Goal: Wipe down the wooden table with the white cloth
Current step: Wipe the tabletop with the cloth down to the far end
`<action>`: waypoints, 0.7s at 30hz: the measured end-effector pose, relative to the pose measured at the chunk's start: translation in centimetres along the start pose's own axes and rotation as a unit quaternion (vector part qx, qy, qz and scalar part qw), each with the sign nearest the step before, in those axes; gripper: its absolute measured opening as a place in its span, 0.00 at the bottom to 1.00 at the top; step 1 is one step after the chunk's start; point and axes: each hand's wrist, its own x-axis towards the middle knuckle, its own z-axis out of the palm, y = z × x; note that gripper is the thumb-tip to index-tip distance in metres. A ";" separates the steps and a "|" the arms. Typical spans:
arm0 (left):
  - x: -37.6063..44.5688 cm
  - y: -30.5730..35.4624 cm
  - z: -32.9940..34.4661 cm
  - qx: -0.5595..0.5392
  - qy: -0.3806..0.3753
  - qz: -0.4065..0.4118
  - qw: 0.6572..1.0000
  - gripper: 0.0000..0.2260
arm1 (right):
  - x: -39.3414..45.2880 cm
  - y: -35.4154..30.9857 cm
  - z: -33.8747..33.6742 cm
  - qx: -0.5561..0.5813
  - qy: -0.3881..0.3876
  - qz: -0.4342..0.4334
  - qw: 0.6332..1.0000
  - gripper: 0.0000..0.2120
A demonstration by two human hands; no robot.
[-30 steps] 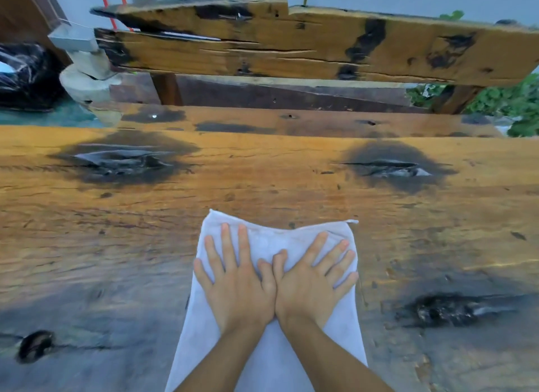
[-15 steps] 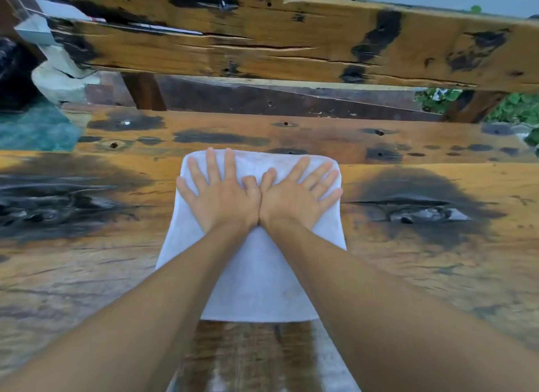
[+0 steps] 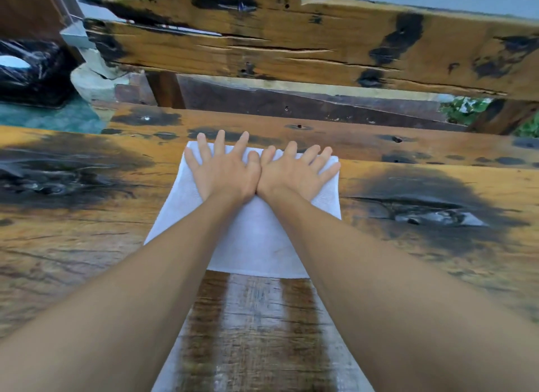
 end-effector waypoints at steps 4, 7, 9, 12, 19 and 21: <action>-1.9 -0.2 0.4 -0.016 0.012 0.010 1.000 0.25 | -1.3 1.3 0.2 0.007 0.007 -0.039 0.999 0.30; -4.4 -0.5 0.6 -0.043 0.012 0.011 0.999 0.25 | -3.2 2.9 0.3 0.018 0.001 -0.066 0.998 0.30; -6.5 -0.7 0.7 -0.056 0.011 0.013 0.998 0.25 | -4.9 4.2 0.4 0.028 -0.003 -0.079 0.996 0.30; -10.6 -1.0 0.7 -0.056 0.008 0.023 0.998 0.25 | -8.4 6.7 0.3 0.035 -0.007 -0.083 0.996 0.29; -24.8 -2.7 0.5 -0.075 -0.004 0.038 0.996 0.26 | -20.3 14.3 -0.1 0.032 -0.028 -0.080 0.996 0.29; -29.6 -3.3 0.2 -0.090 -0.007 0.035 0.995 0.26 | -24.4 16.6 -0.2 0.027 -0.033 -0.080 0.996 0.29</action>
